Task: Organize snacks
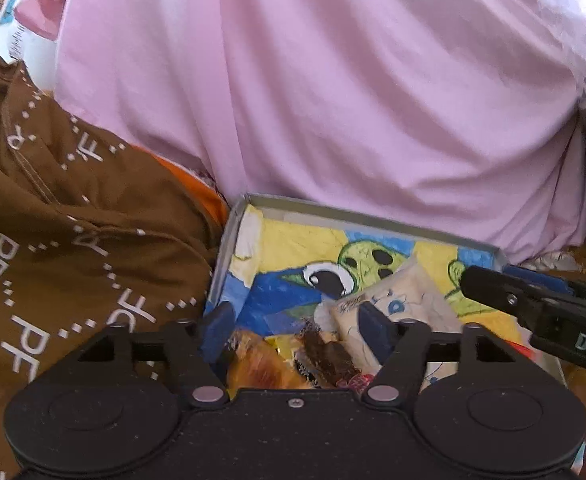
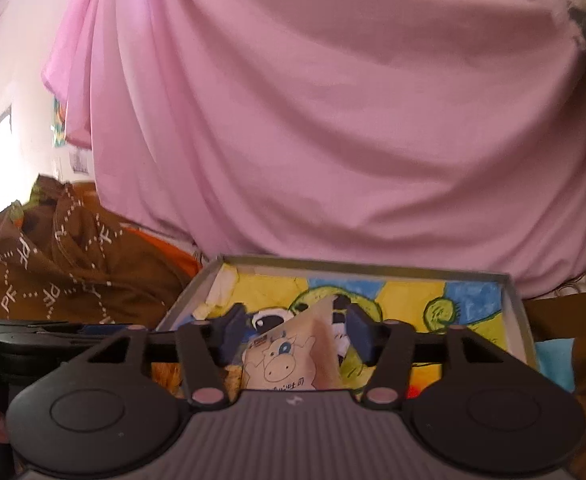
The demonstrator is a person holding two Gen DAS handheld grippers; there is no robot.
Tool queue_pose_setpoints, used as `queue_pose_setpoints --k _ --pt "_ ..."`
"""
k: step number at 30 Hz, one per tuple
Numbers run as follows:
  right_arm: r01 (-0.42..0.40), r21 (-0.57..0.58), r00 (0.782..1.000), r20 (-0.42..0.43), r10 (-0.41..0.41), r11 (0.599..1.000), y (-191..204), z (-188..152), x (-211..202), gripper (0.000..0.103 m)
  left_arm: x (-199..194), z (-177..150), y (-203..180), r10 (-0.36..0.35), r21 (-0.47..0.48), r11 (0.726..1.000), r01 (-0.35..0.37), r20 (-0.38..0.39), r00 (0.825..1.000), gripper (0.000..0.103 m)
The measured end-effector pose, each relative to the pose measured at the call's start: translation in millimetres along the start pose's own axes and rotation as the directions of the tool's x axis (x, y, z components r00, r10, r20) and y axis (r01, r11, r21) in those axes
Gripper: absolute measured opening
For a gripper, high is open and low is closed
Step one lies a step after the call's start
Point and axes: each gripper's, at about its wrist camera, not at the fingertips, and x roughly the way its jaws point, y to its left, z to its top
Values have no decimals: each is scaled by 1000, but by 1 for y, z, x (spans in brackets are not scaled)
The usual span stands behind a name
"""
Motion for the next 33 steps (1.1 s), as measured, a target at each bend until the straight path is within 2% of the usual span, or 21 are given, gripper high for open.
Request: queue_pose_setpoints --k 1,3,5,7,12,18,25,29,33 --pt "-1 4 1000 15 1 1000 0 1 -5 71 -5 1 1 -5 -8 1000 5 13 1000 80" --pt "6 7 998 57 -7 1000 -1 0 -20 82 -15 1 1 -6 -12 1000 7 39 999 85" --pt "15 12 995 94 -16 1000 -1 -1 -33 89 -26 -1 0 -8 -6 1000 8 65 998 90" --pt "26 23 992 124 -28 999 -2 -3 -48 93 -40 -5 -1 -6 9 1000 5 95 996 98" --pt "67 32 981 181 -71 997 -2 -8 -81 101 -70 -16 -5 -4 25 1000 1 143 990 102" --pt "105 46 970 216 -113 993 0 -19 -120 103 -104 -30 -10 7 31 999 -12 183 983 102" --pt "137 47 966 216 -144 990 14 -39 -159 103 -140 -52 -8 28 34 999 -35 186 982 102" --pt "156 50 964 212 -163 986 22 -53 -181 103 -154 -68 -7 41 60 997 -51 152 987 102" --pt "160 80 971 166 -171 984 22 -69 -197 103 -165 -88 -7 39 95 994 -48 99 994 102"
